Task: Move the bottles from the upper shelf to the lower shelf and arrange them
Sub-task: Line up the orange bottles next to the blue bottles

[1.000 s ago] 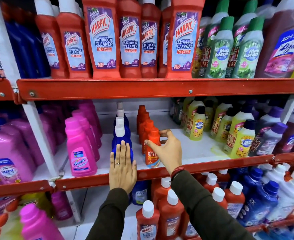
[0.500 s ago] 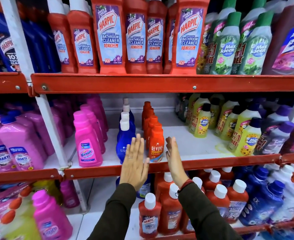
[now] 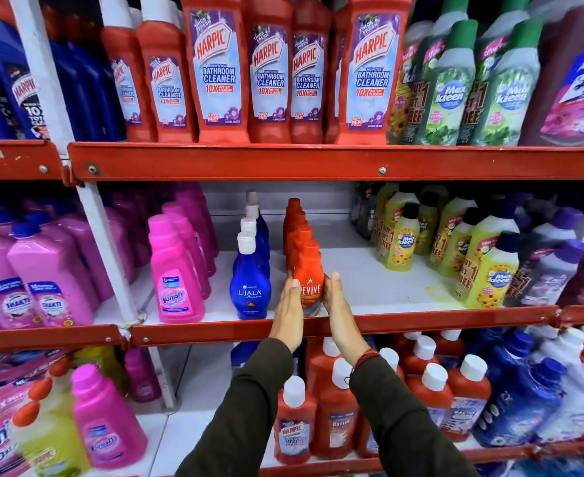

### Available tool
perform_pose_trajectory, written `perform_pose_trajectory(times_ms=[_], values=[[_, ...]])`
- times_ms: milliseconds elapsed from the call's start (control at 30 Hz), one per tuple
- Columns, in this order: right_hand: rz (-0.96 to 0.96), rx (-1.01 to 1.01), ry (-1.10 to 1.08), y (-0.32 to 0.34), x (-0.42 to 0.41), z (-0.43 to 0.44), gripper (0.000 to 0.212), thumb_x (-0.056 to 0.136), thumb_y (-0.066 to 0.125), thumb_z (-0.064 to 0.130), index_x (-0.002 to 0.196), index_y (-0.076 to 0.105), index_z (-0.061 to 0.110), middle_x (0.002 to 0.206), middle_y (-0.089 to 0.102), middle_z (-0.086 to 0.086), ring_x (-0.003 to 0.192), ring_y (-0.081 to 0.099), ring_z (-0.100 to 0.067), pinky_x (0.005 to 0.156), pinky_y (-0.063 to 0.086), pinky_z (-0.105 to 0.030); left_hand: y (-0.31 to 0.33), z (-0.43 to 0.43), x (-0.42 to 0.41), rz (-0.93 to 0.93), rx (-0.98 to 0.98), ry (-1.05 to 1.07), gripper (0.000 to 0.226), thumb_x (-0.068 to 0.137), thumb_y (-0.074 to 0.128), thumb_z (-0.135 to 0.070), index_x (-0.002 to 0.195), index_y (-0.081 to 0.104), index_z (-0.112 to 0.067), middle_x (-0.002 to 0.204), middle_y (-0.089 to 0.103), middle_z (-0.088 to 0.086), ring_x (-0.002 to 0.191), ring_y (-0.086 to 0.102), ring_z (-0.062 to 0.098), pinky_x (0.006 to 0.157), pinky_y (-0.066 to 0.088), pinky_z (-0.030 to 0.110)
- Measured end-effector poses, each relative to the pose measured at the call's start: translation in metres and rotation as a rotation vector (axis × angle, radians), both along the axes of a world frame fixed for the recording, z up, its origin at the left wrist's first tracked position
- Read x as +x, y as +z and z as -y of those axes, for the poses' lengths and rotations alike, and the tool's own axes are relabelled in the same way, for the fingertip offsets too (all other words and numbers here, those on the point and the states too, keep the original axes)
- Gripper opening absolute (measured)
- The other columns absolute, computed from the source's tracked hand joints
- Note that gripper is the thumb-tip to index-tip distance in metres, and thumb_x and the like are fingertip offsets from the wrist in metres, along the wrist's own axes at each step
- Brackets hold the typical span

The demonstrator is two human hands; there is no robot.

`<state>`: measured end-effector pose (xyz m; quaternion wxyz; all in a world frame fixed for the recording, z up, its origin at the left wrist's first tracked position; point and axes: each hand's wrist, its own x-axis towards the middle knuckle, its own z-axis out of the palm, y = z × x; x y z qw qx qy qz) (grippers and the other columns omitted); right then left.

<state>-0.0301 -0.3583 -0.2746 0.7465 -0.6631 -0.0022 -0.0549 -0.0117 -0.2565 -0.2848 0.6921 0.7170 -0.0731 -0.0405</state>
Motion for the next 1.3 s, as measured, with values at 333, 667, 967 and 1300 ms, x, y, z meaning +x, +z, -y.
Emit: perform_pose_trajectory(times_ms=[333, 667, 967, 1300], values=[[0.039, -0.001, -0.040, 0.003, -0.005, -0.001, 0.030, 0.102, 0.025, 0.059, 0.123, 0.044, 0.050, 0.109, 0.053, 0.033, 0.081, 0.057, 0.034, 0.060, 0.043, 0.006, -0.003, 0.001, 0.001, 0.069, 0.051, 0.023, 0.064, 0.107, 0.020, -0.056, 0.165, 0.010, -0.031, 0.172, 0.025, 0.001, 0.158, 0.028, 0.022, 0.130, 0.024, 0.052], [0.451, -0.060, -0.371, -0.015, -0.027, -0.052, 0.033, 0.104, 0.042, 0.035, 0.122, 0.068, 0.025, 0.123, 0.067, 0.013, 0.119, 0.062, -0.006, 0.098, 0.049, -0.017, -0.003, -0.035, -0.031, 0.562, -0.041, 0.441, 0.039, 0.108, 0.031, -0.035, 0.138, 0.054, -0.028, 0.139, 0.050, -0.029, 0.137, 0.048, 0.002, 0.114, 0.034, 0.012], [0.061, 0.023, 0.025, -0.011, 0.001, -0.097, 0.057, 0.105, 0.032, 0.052, 0.154, 0.035, 0.024, 0.156, 0.046, 0.001, 0.137, 0.049, -0.011, 0.117, 0.039, -0.035, 0.004, -0.084, -0.001, 0.021, -0.298, 0.335, 0.060, 0.111, 0.022, -0.046, 0.162, 0.030, -0.015, 0.168, 0.035, 0.009, 0.155, 0.034, 0.021, 0.130, 0.024, 0.045], [0.033, -0.001, 0.043, -0.007, 0.000, -0.100, 0.044, 0.102, 0.035, 0.057, 0.141, 0.045, 0.037, 0.125, 0.062, 0.020, 0.106, 0.064, 0.012, 0.076, 0.052, -0.008, 0.000, -0.089, 0.009, -0.025, -0.246, 0.243, 0.062, 0.110, 0.025, -0.049, 0.160, 0.033, -0.015, 0.163, 0.042, 0.012, 0.152, 0.039, 0.026, 0.128, 0.029, 0.050]])
